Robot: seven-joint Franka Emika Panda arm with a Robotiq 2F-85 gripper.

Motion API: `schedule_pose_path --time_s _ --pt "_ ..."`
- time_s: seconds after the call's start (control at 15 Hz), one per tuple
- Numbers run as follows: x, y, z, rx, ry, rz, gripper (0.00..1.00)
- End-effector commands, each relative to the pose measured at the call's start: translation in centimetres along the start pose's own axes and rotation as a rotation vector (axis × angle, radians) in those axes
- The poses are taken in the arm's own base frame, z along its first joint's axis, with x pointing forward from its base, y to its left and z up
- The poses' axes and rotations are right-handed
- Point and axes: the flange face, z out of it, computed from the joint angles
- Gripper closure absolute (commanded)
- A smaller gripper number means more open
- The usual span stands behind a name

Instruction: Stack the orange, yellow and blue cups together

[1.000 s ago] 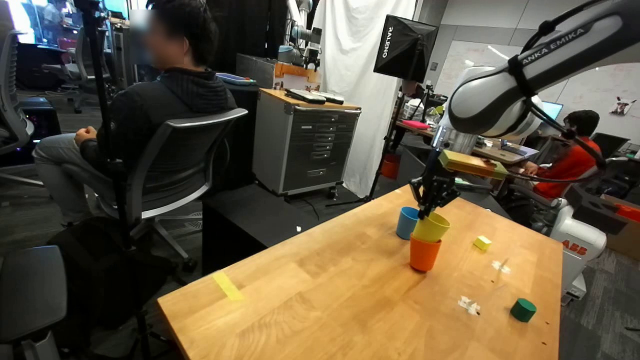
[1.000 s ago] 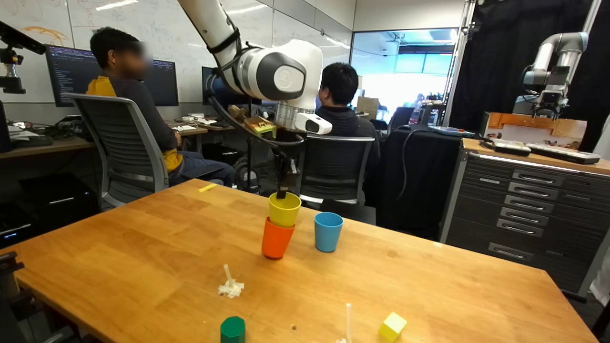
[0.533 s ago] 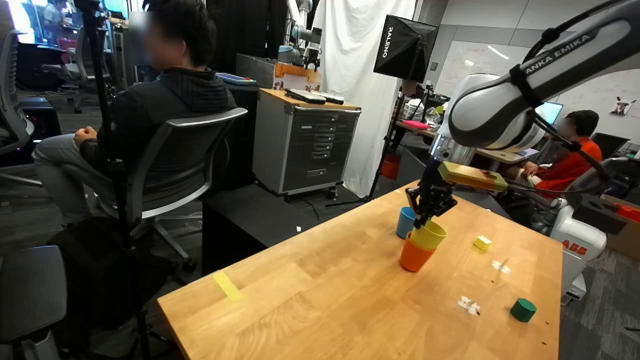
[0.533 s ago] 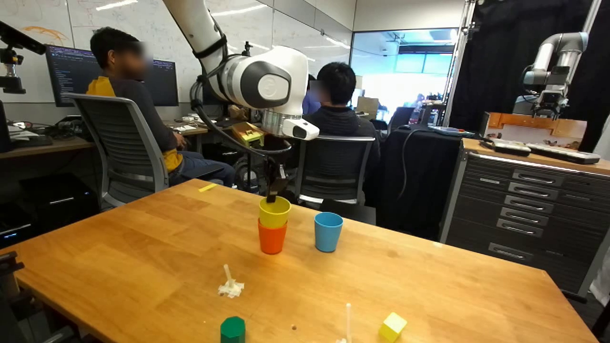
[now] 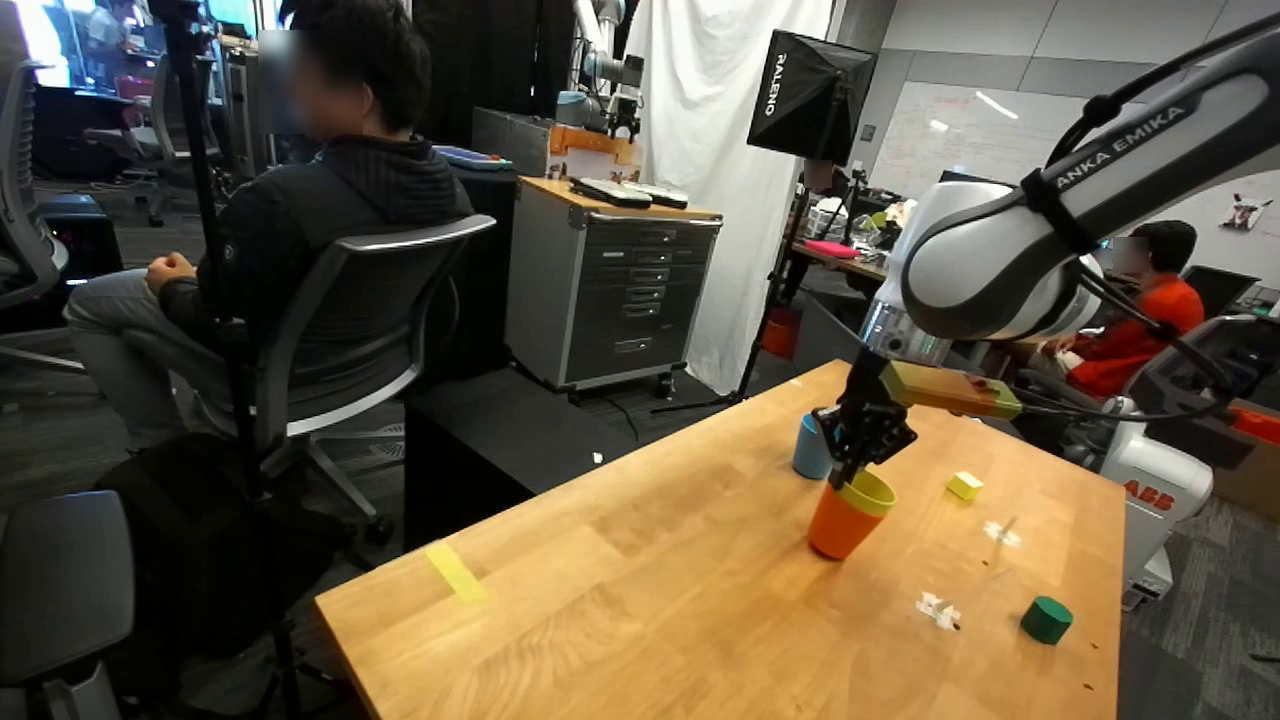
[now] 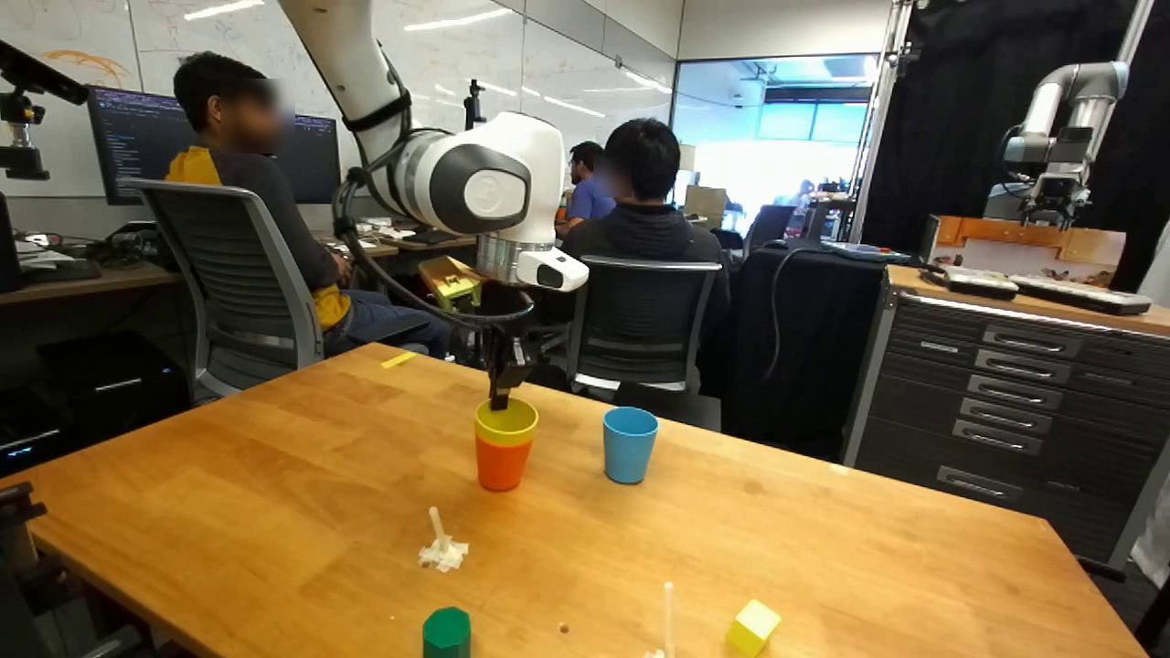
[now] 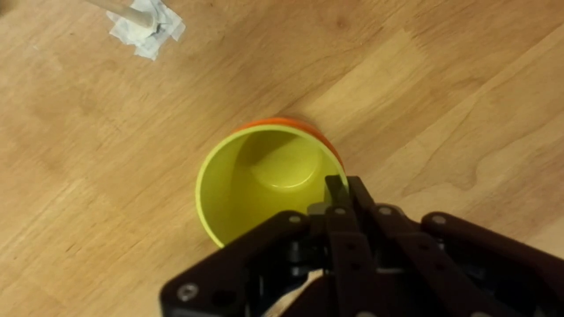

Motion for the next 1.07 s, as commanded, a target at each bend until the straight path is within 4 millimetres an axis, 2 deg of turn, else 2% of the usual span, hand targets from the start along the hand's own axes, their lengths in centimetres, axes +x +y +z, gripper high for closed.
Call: schedule_pose_path --time_s 0.0,0.13,0.2,0.27,0.33,0.4,0.47,0.6,0.73,0.8,1.0 --pt "-0.9 0.4 -0.6 -0.001 0.032 -0.018 0.89" --pt "-1.0 0.5 -0.5 0.0 0.038 -0.019 0.74" --pt "-1.1 0.5 -0.5 0.001 0.041 -0.021 0.59" --pt "-1.2 0.6 -0.5 0.0 0.041 -0.023 0.53" --pt "-1.4 0.5 -0.6 0.002 0.042 -0.027 0.43" --pt "-1.4 0.5 -0.6 0.002 0.043 -0.029 0.38" --pt "-1.5 0.5 -0.6 0.004 0.045 -0.033 0.38" --pt "-1.8 0.4 -0.8 0.006 0.045 -0.042 0.28" --pt "-1.9 0.3 -1.1 0.009 0.048 -0.053 0.29" --pt "-2.0 0.2 -1.3 0.012 0.051 -0.057 0.26" --pt "-2.2 0.3 -2.7 0.028 0.078 -0.065 0.27"
